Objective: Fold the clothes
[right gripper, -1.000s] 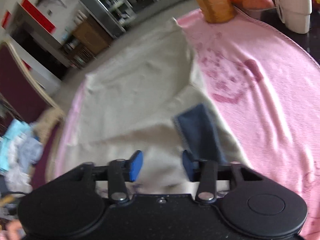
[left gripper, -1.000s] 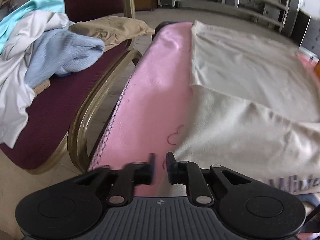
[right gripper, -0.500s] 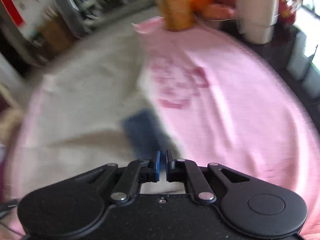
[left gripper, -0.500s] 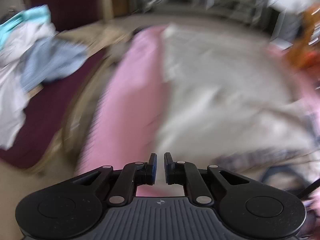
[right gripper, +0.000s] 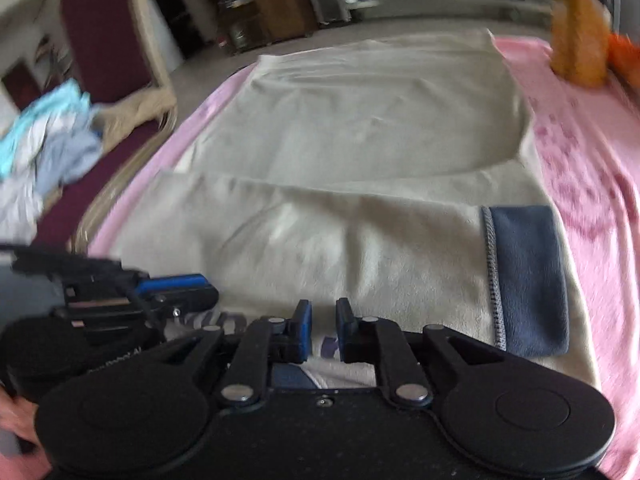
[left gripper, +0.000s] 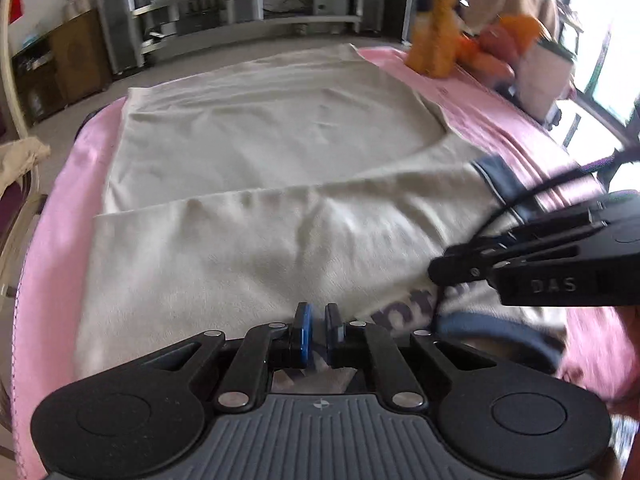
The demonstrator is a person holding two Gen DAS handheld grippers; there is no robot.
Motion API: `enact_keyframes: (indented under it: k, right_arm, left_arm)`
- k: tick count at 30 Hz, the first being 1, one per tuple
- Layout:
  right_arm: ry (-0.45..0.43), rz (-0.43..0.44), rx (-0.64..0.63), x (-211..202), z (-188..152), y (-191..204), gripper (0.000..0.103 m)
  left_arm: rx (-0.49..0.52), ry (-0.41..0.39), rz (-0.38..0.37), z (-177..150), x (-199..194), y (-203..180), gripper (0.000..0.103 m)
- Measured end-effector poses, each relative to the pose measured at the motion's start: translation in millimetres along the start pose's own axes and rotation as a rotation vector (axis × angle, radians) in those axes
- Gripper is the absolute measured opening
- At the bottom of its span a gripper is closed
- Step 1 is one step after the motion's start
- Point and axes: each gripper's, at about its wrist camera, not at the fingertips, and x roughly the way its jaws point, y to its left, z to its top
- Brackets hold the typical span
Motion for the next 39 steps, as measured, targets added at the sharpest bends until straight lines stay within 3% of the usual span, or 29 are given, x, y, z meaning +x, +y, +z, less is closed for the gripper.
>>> enact_keyframes:
  k: [3,5,9,11,15,18,22,25,28,31,34,35,38,39]
  right_arm:
    - [0.081,-0.032,-0.021,-13.7,-7.8,2.7,0.014]
    - [0.127,-0.041,0.022,-22.7,-13.1,-4.0,0.016]
    - [-0.025,0.042,0.092,-46.1,-13.9,-11.6,0.016]
    - [-0.079,0.09,0.143,-45.5,-9.7,-13.7,0.016]
    - [-0.022,0.063,0.154,-20.7,-4.6,-11.7,0.016]
    - [0.041,0.021,0.128,-18.8,-8.8,-10.5,0.016]
    - [-0.042,0.068,0.198,-48.7,8.5,-23.8,0.018]
    - [-0.078,0.116,0.287,-55.4,30.0,-43.3,0.018]
    - [-0.034,0.156,0.358,-32.1,45.8,-60.1,0.018]
    - [0.053,0.297,0.486,6.9,43.7,-76.7,0.018]
    - [0.113,0.456,0.562,36.7,44.4,-81.4,0.018]
    - [0.12,0.49,0.582,43.9,44.5,-83.2,0.019]
    - [0.085,0.477,0.636,53.9,42.1,-96.9,0.02]
    - [0.073,0.473,0.654,57.3,41.3,-101.5,0.016]
  left_arm:
    - [0.067,0.034,0.035,-12.6,-16.2,-7.0,0.006]
    - [0.064,-0.011,0.039,-14.8,-26.7,-7.3,0.01]
    - [0.038,-0.13,0.04,-15.6,-47.3,-6.1,0.012]
    - [0.025,-0.149,0.056,-10.2,-39.8,-6.5,0.012]
    - [0.067,-0.033,0.092,-9.6,-10.6,-10.6,0.013]
    - [0.087,-0.022,0.104,-9.3,-24.4,-8.0,0.015]
    - [-0.019,-0.088,0.114,13.9,-49.6,31.0,0.016]
    - [-0.091,-0.074,0.11,36.9,-42.8,61.8,0.014]
    - [-0.104,-0.024,0.09,51.2,-17.3,78.2,0.009]
    - [-0.159,-0.005,-0.052,56.4,9.1,88.6,0.009]
    - [-0.188,0.007,-0.11,57.7,33.1,86.8,0.009]
    - [-0.21,0.001,-0.108,57.6,37.4,89.8,0.009]
    - [-0.299,-0.035,-0.069,56.4,43.3,105.7,0.012]
    - [-0.339,-0.047,-0.028,54.8,43.6,114.8,0.012]
